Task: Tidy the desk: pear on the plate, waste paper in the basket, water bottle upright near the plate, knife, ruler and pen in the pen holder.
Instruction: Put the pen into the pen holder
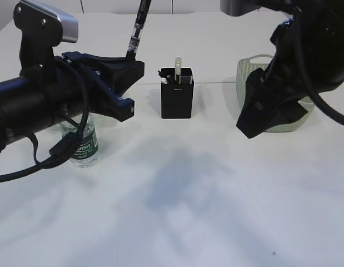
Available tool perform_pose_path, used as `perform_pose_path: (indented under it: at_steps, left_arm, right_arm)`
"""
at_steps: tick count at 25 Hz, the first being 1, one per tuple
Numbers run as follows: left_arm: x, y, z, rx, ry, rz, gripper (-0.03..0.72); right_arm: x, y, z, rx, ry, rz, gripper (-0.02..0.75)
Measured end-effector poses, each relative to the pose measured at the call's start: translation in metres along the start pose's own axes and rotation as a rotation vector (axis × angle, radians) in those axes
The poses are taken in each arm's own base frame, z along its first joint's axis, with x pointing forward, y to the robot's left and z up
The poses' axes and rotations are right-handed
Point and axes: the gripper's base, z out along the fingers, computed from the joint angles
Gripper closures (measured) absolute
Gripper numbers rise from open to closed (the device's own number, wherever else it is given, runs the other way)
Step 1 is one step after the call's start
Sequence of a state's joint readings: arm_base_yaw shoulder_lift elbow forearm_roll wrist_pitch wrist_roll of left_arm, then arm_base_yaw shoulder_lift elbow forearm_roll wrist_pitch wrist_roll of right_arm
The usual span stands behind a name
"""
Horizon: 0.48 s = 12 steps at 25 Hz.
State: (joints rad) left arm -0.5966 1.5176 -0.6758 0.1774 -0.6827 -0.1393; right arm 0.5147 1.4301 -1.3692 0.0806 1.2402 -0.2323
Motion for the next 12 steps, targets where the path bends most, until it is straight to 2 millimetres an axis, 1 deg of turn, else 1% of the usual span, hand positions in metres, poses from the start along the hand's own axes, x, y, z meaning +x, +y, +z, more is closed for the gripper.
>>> perform_pose_path:
  at_steps: [3, 7, 12]
  left_arm:
    - [-0.003, 0.0, -0.002, -0.003, 0.007, -0.004, 0.634]
    - [-0.002, 0.0, -0.003, -0.006, 0.024, -0.015, 0.634]
    - [-0.002, 0.0, -0.003, -0.006, 0.022, -0.015, 0.634]
  right_arm:
    - [-0.001, 0.0, -0.001, -0.004, -0.012, 0.006, 0.253]
    - [-0.007, 0.004, -0.007, -0.033, -0.113, 0.025, 0.253]
    - [-0.009, 0.007, -0.017, -0.051, -0.202, 0.047, 0.253]
